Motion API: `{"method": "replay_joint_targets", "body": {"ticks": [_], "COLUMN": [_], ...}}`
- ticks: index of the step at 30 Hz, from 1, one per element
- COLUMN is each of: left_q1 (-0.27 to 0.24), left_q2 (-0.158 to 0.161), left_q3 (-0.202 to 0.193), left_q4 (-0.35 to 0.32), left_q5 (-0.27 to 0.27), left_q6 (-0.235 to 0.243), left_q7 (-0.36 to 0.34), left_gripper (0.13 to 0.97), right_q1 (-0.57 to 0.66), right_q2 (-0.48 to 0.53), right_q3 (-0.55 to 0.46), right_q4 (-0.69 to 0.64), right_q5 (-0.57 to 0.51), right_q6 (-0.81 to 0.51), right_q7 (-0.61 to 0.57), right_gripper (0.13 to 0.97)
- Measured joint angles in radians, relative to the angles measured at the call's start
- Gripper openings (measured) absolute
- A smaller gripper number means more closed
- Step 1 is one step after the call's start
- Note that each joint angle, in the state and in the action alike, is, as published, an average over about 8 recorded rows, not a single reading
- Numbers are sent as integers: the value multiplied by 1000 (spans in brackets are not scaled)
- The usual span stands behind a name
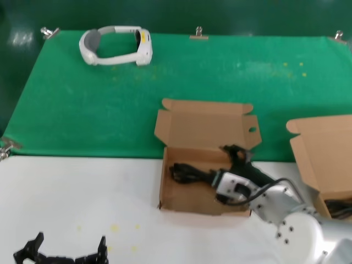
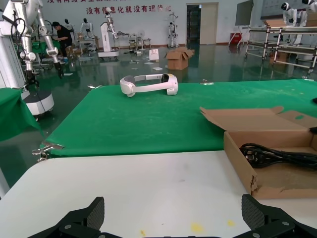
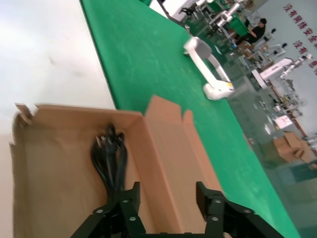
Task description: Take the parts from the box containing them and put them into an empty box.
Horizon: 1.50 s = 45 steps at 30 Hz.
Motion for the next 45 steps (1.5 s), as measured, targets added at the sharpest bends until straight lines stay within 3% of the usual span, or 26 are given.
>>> {"method": "replay_joint_targets", "body": {"ticks": [3,12,21,29,38,45], "left_q1": [0,0,0,0,0,0], "left_q2": [0,0,0,0,0,0], "left_q3": [0,0,0,0,0,0], "left_q4": [0,0,0,0,0,0], "left_q5": [0,0,0,0,0,0], "left_q6": [0,0,0,0,0,0], "left_q7": [0,0,0,0,0,0], "left_gripper": [966,966,966,966,966,966], "right_q1": [-33,-144,-229,-239,-273,-325], "right_q2": [16,102,174,182,188,197], "right_q3": [53,236,373,388,383,375], "right_q4": [72,297,430,443,461,489], "right_q5": [-34,-107,-97,-92,-20,90], "right_q6": [-35,-148,-194,-197,-169,-127], "right_q7": [4,40,67,70,61,48], "right_gripper": [370,569,765,895,959,961]}}
